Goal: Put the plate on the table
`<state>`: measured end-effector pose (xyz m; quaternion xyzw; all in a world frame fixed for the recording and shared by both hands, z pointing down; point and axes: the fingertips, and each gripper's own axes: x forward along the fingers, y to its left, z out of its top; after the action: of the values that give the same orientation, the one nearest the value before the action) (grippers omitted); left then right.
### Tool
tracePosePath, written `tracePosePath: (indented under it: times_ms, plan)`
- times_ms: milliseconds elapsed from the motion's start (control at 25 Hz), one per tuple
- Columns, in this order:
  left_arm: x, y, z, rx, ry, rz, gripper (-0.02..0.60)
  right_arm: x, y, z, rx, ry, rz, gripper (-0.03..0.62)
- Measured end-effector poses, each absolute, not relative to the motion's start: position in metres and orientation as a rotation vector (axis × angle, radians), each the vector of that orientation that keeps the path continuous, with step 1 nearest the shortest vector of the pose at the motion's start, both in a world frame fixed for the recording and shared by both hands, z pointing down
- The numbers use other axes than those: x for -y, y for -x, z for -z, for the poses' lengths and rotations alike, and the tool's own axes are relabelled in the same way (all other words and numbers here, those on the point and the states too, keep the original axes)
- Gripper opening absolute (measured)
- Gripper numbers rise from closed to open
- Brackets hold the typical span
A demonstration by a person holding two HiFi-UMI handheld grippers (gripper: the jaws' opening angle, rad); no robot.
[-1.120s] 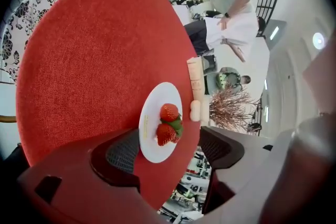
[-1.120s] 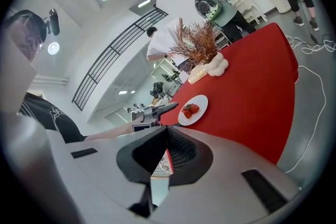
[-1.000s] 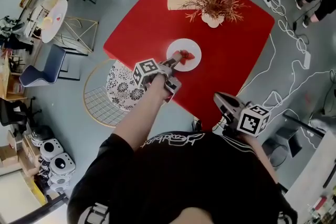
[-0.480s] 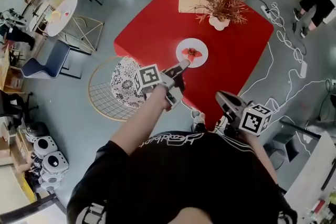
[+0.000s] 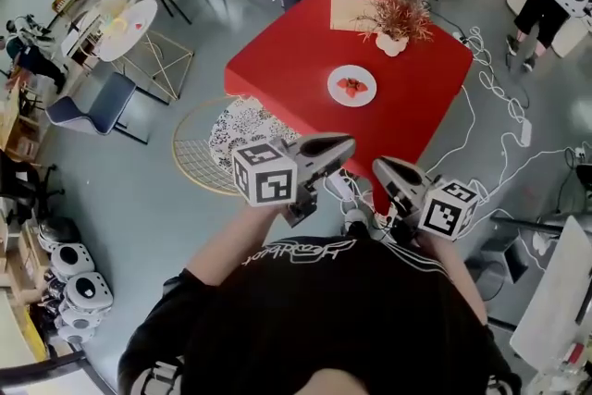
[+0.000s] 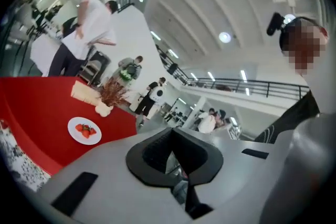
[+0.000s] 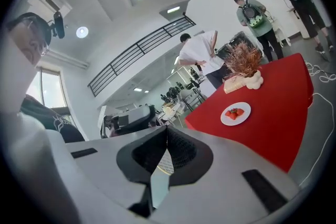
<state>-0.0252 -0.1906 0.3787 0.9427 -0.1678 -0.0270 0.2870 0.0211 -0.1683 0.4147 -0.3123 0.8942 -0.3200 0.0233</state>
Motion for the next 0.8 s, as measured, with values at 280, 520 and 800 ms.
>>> tracePosePath:
  times_ms: [280, 520, 800]
  plan:
    - [0.096, 0.049, -0.377, 0.443, -2.707, -0.120, 0.009, 0.097, 0.001, -0.404, -2.792, 0.987, 0.879, 0.008]
    - [0.059, 0.074, -0.380, 0.403, -2.644, -0.053, 0.009, 0.059, 0.016, -0.410, -2.782, 0.974, 0.883, 0.008]
    - [0.036, 0.079, -0.394, 0.421, -2.592, -0.040, 0.008, 0.039, 0.023, -0.425, -2.793, 0.978, 0.896, 0.008]
